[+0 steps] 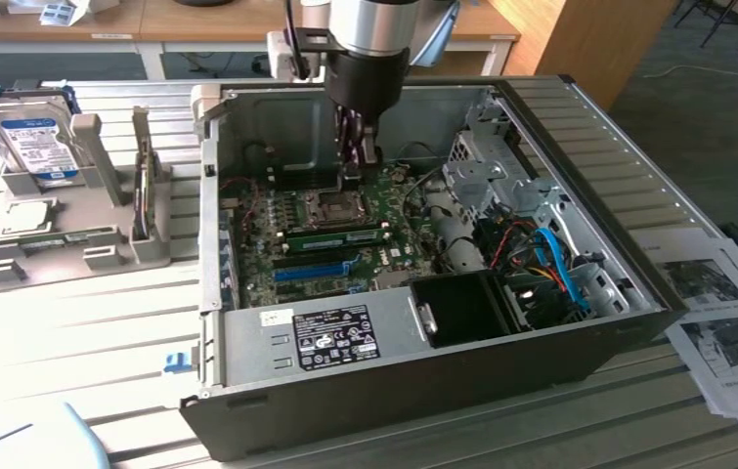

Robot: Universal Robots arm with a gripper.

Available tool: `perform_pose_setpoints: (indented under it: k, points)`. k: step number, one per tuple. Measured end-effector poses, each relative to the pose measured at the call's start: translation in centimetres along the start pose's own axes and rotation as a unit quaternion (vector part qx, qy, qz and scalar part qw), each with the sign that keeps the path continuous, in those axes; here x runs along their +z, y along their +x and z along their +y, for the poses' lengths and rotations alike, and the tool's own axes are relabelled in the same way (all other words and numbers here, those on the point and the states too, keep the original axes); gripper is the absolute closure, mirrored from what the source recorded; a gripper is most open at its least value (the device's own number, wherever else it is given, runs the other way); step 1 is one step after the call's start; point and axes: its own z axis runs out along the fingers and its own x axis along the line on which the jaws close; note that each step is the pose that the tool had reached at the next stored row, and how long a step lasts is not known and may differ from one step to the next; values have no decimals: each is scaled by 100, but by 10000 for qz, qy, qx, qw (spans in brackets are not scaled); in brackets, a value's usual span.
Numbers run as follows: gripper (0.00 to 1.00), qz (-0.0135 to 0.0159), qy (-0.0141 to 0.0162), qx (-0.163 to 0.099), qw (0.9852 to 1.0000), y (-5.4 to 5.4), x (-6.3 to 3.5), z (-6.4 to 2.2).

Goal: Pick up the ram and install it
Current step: 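Press down the ram until it locks into place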

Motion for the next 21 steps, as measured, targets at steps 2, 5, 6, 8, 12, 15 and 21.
perform_pose_setpoints:
  k: [2, 5, 6, 8, 12, 15, 21]
  points:
    - [91, 0, 0, 0, 10000, 0, -23, 1]
    - [91, 0, 0, 0, 10000, 1, -59, 2]
    - [91, 0, 0, 0, 10000, 1, -71, 2]
    - [91, 0, 0, 0, 10000, 1, -93, 3]
    - [91, 0, 0, 0, 10000, 1, -133, 4]
    - [91, 0, 0, 0, 10000, 1, -162, 5]
    - [91, 0, 0, 0, 10000, 2, -221, 7]
